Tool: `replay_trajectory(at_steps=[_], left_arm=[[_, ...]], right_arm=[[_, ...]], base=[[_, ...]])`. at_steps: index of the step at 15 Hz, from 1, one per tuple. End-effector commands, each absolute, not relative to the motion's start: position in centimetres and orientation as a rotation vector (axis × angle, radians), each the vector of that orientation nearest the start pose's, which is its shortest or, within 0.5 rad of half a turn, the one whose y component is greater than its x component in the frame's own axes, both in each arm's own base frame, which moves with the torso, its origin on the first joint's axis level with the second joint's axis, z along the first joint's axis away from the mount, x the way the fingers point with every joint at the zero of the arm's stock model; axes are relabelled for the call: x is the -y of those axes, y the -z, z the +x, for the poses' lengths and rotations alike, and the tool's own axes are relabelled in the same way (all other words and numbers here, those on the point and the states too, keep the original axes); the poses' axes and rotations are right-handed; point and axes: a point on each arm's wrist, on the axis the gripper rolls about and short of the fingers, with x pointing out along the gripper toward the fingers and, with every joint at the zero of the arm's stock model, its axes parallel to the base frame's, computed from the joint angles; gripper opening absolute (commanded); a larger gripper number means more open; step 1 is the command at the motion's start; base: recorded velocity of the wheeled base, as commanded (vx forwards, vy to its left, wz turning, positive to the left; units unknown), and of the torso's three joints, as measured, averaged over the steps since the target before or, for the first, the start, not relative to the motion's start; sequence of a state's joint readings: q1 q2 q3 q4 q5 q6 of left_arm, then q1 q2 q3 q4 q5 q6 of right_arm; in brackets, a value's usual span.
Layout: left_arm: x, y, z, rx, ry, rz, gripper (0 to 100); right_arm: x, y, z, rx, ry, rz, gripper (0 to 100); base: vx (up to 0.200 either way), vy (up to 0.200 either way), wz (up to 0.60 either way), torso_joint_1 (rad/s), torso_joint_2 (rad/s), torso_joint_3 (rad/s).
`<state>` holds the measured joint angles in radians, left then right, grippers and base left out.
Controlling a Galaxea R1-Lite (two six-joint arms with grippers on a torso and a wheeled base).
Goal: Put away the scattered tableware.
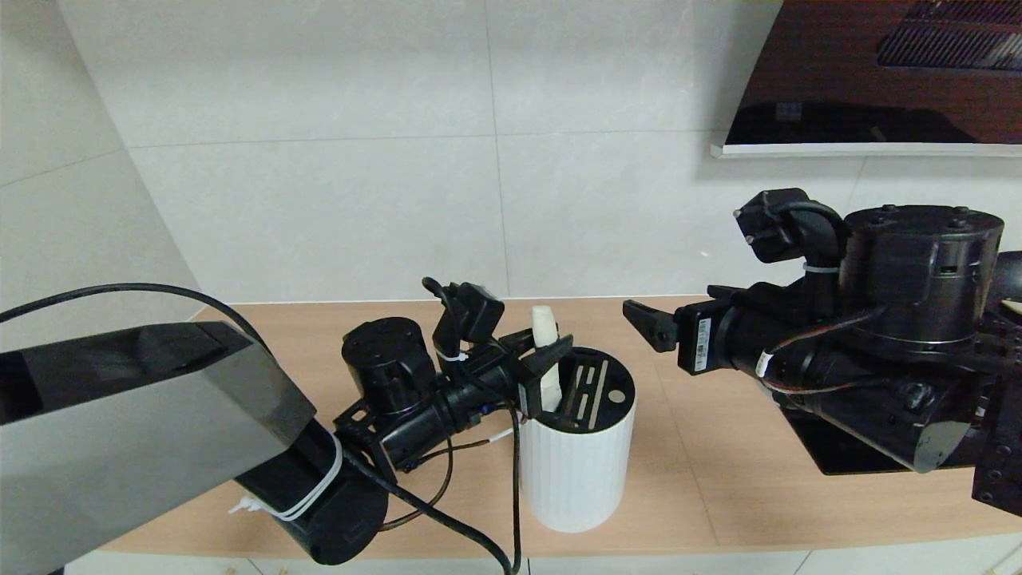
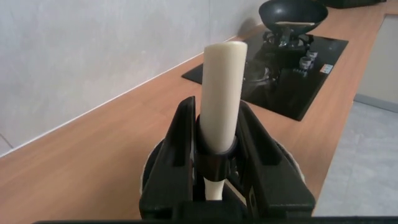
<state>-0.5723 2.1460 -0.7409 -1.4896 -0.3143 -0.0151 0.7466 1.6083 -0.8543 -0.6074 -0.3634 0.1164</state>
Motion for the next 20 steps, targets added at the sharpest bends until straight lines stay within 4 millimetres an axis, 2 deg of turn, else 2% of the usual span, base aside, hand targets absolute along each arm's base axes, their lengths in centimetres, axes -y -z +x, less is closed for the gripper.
replay_trajectory(at_steps=[1,2,3,10,12,13,14,16,17,18,20], left_arm=[[20.5,-10.0,30.6,0.081,0.885,-0.026,0],[20.5,-10.0,30.6,0.081,0.879,-0.026,0],[20.5,-10.2,30.6,0.086,0.868,-0.027,100],[20.3,-12.1,30.5,0.147,0.836,-0.044,100],[20.0,-13.8,30.0,0.197,0.834,-0.052,100],[19.3,-16.0,29.3,0.258,0.825,-0.064,100],[17.6,-19.2,27.9,0.346,0.777,-0.081,100],[15.3,-21.9,25.9,0.417,0.725,-0.09,100],[13.0,-23.5,23.8,0.464,0.691,-0.093,100],[11.4,-23.6,21.8,0.459,0.674,-0.099,100],[8.6,-23.0,18.9,0.441,0.616,-0.086,100]], right_arm=[[-19.1,-22.0,21.9,-0.148,-0.375,0.037,100],[-19.1,-22.0,21.9,-0.148,-0.375,0.037,100],[-19.1,-22.0,21.9,-0.148,-0.375,0.037,100],[-19.1,-22.1,21.8,-0.145,-0.375,0.039,100],[-19.0,-22.3,21.7,-0.137,-0.374,0.043,100],[-18.6,-22.7,21.5,-0.124,-0.367,0.052,100],[-17.0,-24.1,21.1,-0.08,-0.327,0.077,100],[-14.7,-25.7,19.9,-0.026,-0.284,0.102,100],[-12.4,-26.4,18.1,0.016,-0.231,0.109,100],[-9.9,-26.7,15.9,0.053,-0.179,0.117,100],[-5.8,-26.1,12.4,0.094,-0.073,0.065,100]], base=[[0.0,0.0,0.0,0.0,0.0,0.0],[0.0,0.0,0.0,0.0,0.0,0.0],[0.0,0.0,0.0,0.0,0.0,0.0],[0.0,0.0,0.0,0.0,0.0,0.0],[0.0,0.0,0.0,0.0,0.0,0.0],[0.0,0.0,0.0,0.0,0.0,0.0],[0.0,0.0,0.0,0.0,0.0,0.0],[0.0,0.0,0.0,0.0,0.0,0.0],[0.0,0.0,0.0,0.0,0.0,0.0],[0.0,0.0,0.0,0.0,0.0,0.0],[0.0,0.0,0.0,0.0,0.0,0.0]])
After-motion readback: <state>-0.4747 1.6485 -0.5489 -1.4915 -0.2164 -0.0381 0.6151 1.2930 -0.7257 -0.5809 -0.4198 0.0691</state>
